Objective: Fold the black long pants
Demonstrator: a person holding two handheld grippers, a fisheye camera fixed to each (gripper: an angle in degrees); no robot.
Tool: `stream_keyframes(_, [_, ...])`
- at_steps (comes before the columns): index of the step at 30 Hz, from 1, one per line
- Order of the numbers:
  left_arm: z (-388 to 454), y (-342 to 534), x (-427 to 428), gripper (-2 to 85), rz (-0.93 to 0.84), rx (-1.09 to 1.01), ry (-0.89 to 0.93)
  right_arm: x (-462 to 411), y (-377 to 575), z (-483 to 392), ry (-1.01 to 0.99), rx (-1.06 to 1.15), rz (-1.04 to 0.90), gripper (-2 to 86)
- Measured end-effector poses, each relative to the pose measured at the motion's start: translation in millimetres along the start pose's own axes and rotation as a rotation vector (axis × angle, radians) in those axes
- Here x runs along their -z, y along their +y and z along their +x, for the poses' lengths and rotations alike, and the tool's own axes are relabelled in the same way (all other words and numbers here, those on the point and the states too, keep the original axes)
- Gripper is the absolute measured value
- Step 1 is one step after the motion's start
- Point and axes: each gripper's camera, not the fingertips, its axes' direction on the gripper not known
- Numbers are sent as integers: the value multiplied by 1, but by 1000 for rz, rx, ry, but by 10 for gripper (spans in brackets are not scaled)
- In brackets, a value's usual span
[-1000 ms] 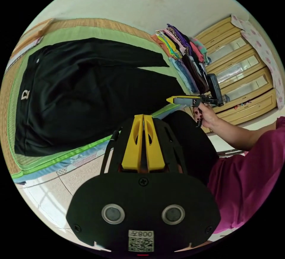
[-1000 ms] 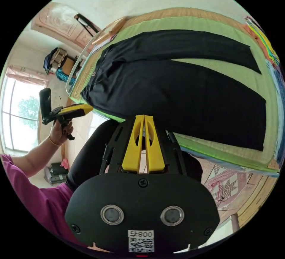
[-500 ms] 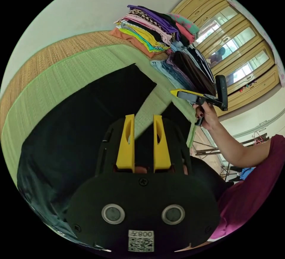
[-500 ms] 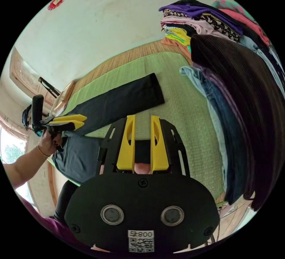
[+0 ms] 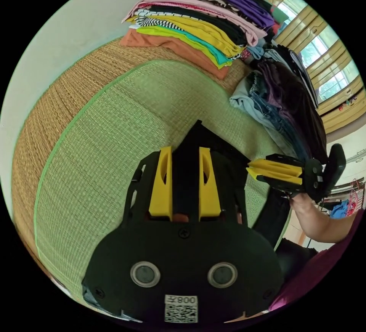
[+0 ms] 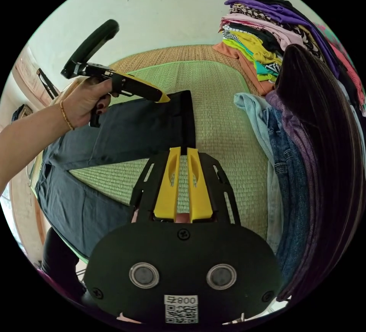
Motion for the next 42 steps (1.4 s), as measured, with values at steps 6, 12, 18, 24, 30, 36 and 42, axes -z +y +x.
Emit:
stream_keyframes(6, [27, -45, 47, 26, 21, -42, -33, 6, 22, 30, -54, -1, 11, -4])
stream_keyframes(12, [59, -71, 130, 24, 197, -80, 12, 77, 55, 60, -145, -10, 178, -6])
stream_keyframes(18, [73, -123, 117, 57, 57, -50, -12, 38, 64, 98, -150, -64, 52, -3])
stream_keyframes(24, [111, -116, 145, 79, 88, -129, 169, 54, 112, 137, -128, -124, 25, 22])
stream_keyframes(30, [182, -67, 124, 94, -87, -271, 169, 61, 187, 119, -146, -102, -104, 74])
stream_keyframes(36, [203, -67, 121, 28, -119, -268, 65, 38, 211, 95, -52, -58, -170, 42])
stream_keyframes(42, [211, -68, 138, 5, -93, -235, 94, 57, 204, 98, -51, -14, -164, 2])
